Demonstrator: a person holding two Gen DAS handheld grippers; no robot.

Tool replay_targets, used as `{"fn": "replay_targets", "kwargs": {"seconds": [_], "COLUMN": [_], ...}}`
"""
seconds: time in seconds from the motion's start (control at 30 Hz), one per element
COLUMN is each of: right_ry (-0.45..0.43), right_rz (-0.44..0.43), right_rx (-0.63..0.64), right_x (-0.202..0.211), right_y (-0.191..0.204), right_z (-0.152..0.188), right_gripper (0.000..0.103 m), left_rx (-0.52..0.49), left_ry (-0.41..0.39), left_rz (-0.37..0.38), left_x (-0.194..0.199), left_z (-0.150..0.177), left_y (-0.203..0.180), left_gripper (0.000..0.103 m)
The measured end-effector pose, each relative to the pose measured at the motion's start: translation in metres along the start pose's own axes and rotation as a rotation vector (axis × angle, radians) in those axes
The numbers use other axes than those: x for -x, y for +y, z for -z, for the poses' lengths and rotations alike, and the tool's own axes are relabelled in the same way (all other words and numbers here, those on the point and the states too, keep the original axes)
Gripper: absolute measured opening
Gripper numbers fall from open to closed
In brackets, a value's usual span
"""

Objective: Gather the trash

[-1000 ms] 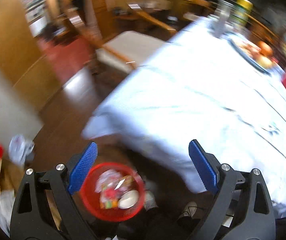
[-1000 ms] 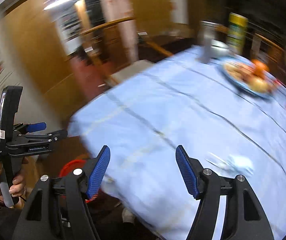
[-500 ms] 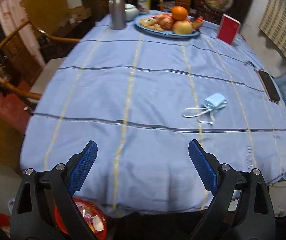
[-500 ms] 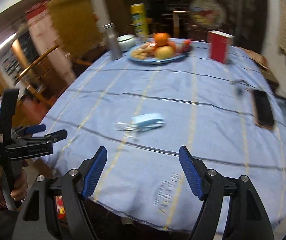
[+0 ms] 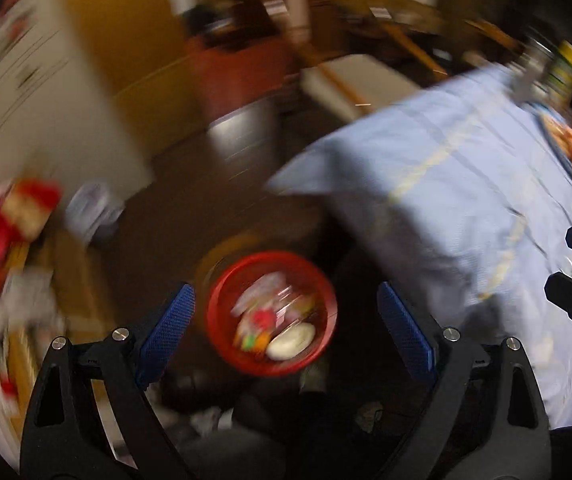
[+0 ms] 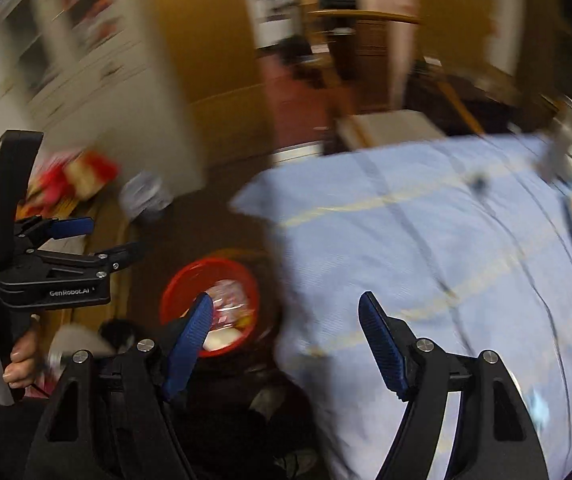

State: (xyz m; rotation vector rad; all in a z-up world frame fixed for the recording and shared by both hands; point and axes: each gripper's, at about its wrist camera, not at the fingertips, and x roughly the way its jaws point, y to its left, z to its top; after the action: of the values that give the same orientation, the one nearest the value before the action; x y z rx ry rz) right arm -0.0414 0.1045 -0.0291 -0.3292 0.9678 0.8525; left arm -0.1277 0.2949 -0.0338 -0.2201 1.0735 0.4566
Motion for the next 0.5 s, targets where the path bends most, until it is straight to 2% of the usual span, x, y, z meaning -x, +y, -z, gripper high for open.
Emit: {"fn": "replay_targets", "kwargs": {"seconds": [0.03,0.17,0.33,0.5], "right_ry": [0.017,0.066,0.105,0.130], "right_rz": [-0.032,-0.066,-0.071,-0.066], "right_rx": [0.042,0.133,0.172,0.211], "right_x": [-0.008,-0.028,-0.040,-0.051], "right_y": [0.013,0.044,0.060,0.072], "right_z": [-0.006,-0.017,-0.022,-0.024], "right_gripper": [0.075,0.076,0.079,0.081], "left_rx": [0.034,0.169,0.221,0.249], "left_ry": [0.005,0.018,0.042,0.042], "left_rz": [-0.017,-0.080,-0.122,-0.117], "left_x": [0.004,0.013,0.014,0.012], "left_z": [0.005,0.028,0.042,0.042], "left_y": [0.010,0.048,0.066,0.068], "left_gripper": [0.089,0.089,0.089,0.093]}}
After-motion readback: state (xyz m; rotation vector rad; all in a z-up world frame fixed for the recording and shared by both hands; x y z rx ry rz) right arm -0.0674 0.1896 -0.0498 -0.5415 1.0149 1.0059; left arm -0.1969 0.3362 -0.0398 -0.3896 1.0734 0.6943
